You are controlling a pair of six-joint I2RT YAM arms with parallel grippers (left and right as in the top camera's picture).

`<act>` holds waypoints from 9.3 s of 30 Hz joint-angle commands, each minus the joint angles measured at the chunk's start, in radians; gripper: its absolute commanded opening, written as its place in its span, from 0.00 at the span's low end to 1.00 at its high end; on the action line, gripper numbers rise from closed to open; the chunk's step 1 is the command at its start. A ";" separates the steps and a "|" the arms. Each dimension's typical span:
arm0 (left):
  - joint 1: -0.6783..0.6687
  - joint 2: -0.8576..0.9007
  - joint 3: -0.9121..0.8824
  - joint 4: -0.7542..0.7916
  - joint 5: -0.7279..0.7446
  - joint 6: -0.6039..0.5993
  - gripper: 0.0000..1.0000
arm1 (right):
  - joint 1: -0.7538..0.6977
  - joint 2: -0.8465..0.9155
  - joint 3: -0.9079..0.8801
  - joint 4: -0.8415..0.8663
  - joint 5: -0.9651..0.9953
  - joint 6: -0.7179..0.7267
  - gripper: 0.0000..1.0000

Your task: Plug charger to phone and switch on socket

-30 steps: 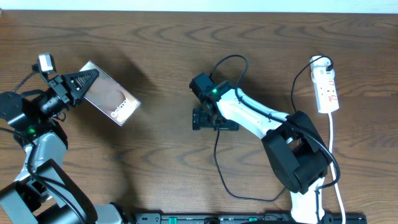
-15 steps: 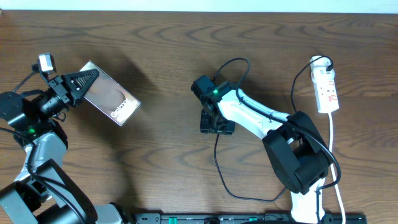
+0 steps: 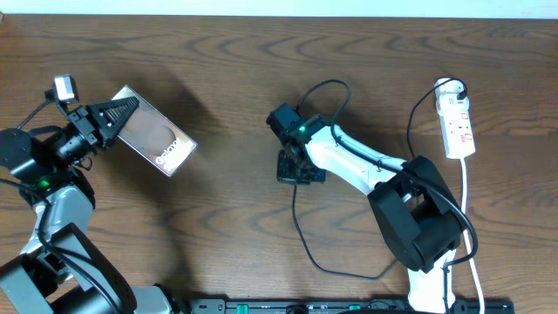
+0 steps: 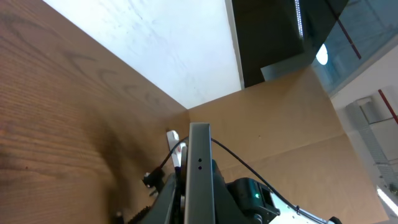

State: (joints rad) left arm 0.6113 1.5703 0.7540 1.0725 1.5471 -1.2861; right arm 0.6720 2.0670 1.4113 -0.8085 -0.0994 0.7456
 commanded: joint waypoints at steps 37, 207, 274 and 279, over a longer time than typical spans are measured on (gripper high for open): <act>-0.002 -0.014 0.009 0.005 0.024 0.005 0.07 | 0.039 0.002 -0.013 0.595 -1.180 -0.715 0.01; -0.098 -0.014 -0.063 0.007 0.023 0.206 0.07 | 0.021 0.001 -0.011 0.958 -1.103 -0.426 0.99; 0.060 -0.005 -0.313 -0.912 -0.599 0.718 0.08 | -0.130 -0.474 -0.011 0.071 -0.273 -0.395 0.99; 0.060 -0.005 -0.313 -0.961 -0.626 0.741 0.08 | -0.127 -0.474 -0.011 0.070 -0.272 -0.395 0.99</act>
State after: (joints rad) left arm 0.6670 1.5707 0.4335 0.1223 0.9409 -0.5713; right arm 0.5373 1.6070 1.3911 -0.7372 -0.3840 0.3698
